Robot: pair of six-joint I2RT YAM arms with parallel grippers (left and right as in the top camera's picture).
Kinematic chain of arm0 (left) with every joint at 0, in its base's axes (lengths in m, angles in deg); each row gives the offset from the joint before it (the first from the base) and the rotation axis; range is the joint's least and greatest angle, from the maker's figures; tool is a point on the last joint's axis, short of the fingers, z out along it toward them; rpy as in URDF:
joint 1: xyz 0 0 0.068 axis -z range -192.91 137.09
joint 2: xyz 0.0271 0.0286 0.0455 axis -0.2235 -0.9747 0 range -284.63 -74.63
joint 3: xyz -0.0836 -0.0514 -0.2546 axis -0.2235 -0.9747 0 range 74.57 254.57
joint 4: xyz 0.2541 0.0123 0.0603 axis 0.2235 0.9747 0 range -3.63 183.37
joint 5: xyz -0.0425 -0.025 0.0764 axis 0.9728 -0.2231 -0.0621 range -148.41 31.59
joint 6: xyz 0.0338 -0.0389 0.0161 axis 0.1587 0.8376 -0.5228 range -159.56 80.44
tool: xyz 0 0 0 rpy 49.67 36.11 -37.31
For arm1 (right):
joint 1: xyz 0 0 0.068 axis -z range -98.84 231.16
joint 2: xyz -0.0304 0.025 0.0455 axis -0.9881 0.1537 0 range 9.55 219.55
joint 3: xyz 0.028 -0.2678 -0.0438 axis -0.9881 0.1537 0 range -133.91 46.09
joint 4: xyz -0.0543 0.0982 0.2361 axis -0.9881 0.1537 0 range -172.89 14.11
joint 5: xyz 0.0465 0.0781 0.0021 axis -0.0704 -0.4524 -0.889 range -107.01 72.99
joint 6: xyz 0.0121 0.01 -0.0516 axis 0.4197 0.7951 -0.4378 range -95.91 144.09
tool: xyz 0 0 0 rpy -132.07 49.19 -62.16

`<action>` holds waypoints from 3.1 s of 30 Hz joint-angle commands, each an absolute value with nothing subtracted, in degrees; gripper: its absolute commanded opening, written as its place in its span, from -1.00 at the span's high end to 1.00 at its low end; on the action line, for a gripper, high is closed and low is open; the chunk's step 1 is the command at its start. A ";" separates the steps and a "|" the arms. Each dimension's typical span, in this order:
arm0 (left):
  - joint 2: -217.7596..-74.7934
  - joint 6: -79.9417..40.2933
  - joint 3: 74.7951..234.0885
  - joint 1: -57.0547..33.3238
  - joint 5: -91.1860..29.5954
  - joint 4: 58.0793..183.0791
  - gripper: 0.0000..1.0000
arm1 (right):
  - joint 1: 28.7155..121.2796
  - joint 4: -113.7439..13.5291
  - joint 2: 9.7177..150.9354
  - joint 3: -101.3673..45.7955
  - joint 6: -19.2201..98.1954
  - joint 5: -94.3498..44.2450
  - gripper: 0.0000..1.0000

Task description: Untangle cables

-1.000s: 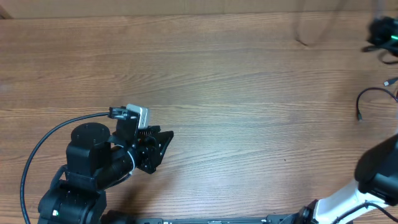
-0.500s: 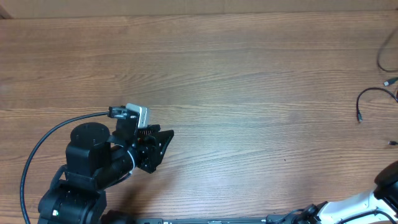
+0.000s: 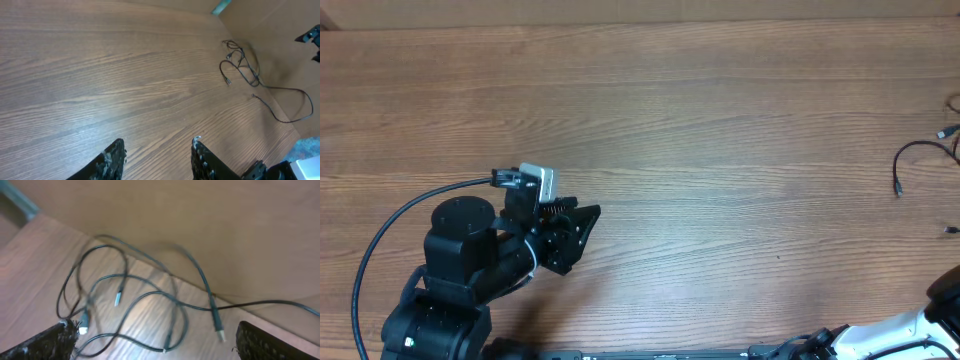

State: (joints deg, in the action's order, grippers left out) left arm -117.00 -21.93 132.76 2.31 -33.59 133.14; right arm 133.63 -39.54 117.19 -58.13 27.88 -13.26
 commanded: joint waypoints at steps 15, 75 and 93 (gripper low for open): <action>-116.54 -32.32 145.96 2.00 -42.69 131.32 0.08 | 110.64 -36.87 101.06 -59.42 14.99 -38.09 -1.00; -113.13 -26.20 160.91 2.00 -48.17 163.95 -0.99 | 82.09 0.44 55.38 -47.23 24.10 -26.90 -1.00; -109.66 -44.27 149.55 -1.58 -54.95 141.49 -0.99 | 82.09 0.44 55.38 -47.23 24.10 -26.90 -1.00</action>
State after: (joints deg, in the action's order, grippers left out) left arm -112.26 -36.60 154.55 0.78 -56.00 146.25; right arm 82.51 0.70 55.92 -47.29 23.90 -27.23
